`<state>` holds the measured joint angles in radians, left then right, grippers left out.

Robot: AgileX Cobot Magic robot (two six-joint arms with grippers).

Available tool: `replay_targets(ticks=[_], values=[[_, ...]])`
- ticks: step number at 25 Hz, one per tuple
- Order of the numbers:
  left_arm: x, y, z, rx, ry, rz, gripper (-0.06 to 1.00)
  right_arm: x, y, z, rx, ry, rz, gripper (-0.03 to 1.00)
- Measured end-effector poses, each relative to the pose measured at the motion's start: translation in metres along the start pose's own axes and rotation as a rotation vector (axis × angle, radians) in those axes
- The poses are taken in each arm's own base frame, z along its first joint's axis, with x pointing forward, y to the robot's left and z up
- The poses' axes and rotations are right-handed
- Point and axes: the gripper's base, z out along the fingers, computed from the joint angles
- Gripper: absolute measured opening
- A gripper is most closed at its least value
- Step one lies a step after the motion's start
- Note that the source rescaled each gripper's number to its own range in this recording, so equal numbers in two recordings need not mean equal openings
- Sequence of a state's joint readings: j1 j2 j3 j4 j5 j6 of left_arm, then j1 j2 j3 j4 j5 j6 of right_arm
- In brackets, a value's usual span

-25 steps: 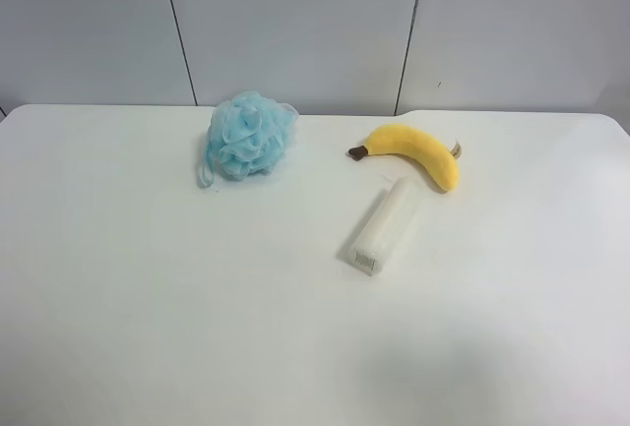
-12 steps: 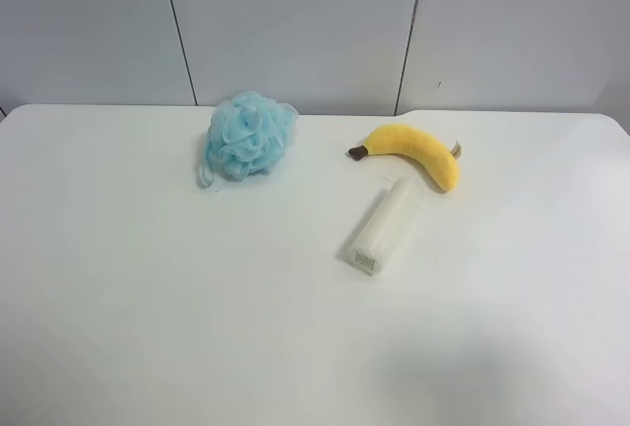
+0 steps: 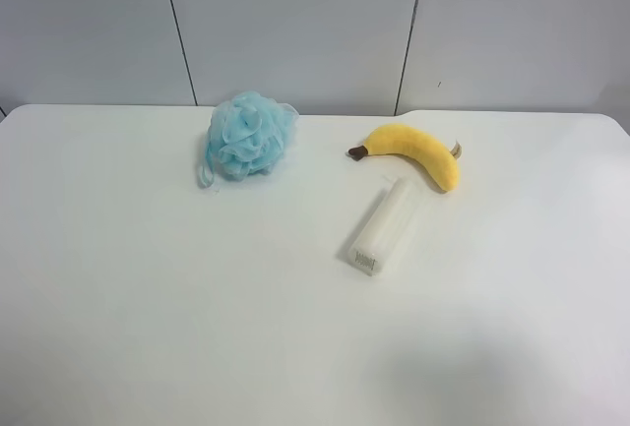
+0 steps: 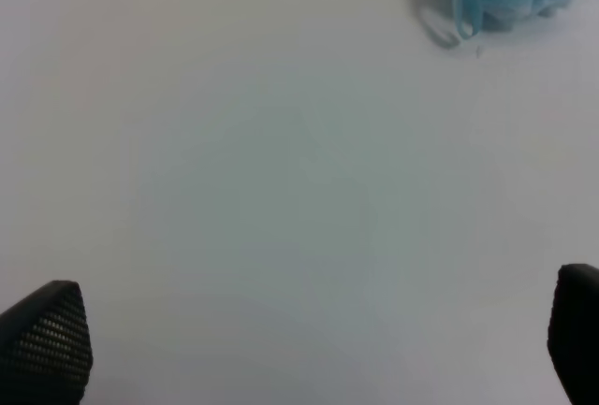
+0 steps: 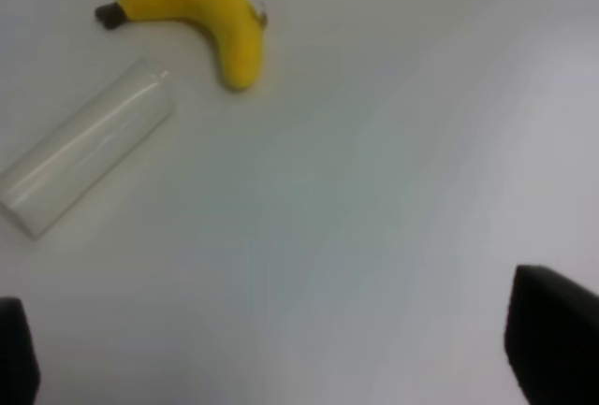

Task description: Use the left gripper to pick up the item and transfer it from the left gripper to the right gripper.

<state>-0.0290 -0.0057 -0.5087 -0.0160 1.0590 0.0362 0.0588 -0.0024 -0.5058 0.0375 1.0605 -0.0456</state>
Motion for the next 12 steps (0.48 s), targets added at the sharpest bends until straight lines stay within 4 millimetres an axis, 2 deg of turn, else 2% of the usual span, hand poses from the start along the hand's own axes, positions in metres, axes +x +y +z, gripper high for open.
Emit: replay_targets(ticks=[4,12], values=[[0.0,-0.0003,0.0001,-0.044,0.001,-0.022,1.0,-0.0001,0.0004,0.0002,0.056,0.001,0.028,1.0],[-0.0001,-0.0007,0.0002,-0.092,0.002,-0.045,1.0,-0.0002,0.0004,0.0002,0.06,0.0,0.03,1.0]])
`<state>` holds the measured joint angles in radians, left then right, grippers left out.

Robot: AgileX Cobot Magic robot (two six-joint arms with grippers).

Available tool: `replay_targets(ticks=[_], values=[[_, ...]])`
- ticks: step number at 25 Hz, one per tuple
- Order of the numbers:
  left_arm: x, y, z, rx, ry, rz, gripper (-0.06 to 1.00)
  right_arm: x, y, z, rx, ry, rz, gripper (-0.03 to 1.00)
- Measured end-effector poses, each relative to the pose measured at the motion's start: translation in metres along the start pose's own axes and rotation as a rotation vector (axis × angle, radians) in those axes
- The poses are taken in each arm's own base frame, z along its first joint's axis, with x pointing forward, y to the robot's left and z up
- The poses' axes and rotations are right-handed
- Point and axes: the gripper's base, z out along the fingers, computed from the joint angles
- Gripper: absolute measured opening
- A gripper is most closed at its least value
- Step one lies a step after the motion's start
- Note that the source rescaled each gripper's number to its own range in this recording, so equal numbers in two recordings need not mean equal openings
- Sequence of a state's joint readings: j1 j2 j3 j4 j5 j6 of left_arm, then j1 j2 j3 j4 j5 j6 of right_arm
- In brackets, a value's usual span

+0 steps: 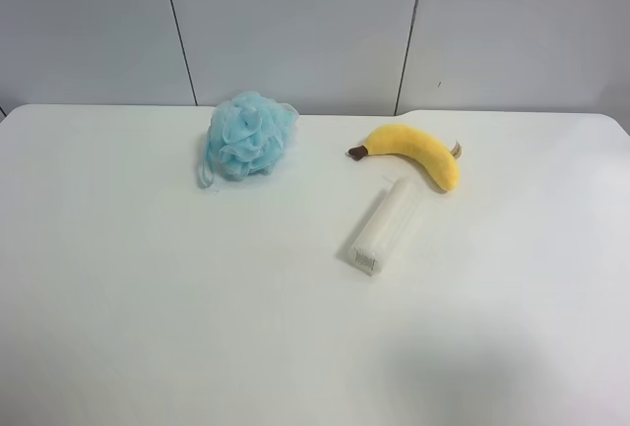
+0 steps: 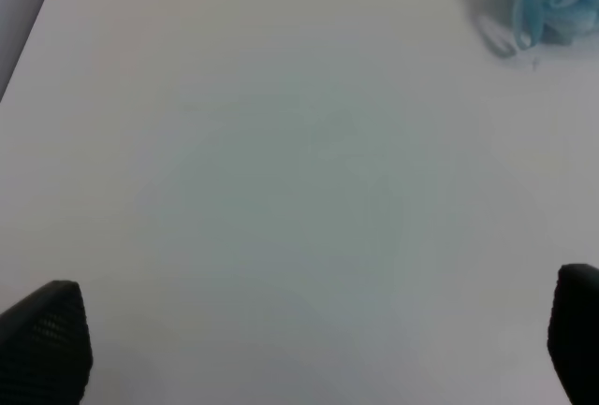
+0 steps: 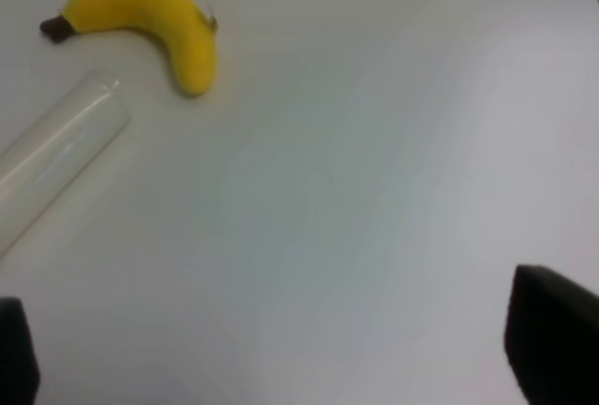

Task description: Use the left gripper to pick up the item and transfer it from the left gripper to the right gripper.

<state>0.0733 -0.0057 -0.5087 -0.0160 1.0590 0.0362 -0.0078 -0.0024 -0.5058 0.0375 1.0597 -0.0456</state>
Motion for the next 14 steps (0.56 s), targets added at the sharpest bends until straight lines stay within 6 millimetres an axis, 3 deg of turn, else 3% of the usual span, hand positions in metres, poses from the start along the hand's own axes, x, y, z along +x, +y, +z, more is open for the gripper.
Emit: replay_targets(ticks=[14], values=[[0.0,0.0,0.0,0.0,0.0,0.0,1.0,0.0,0.0,0.0,0.0,0.0,0.0,1.0]])
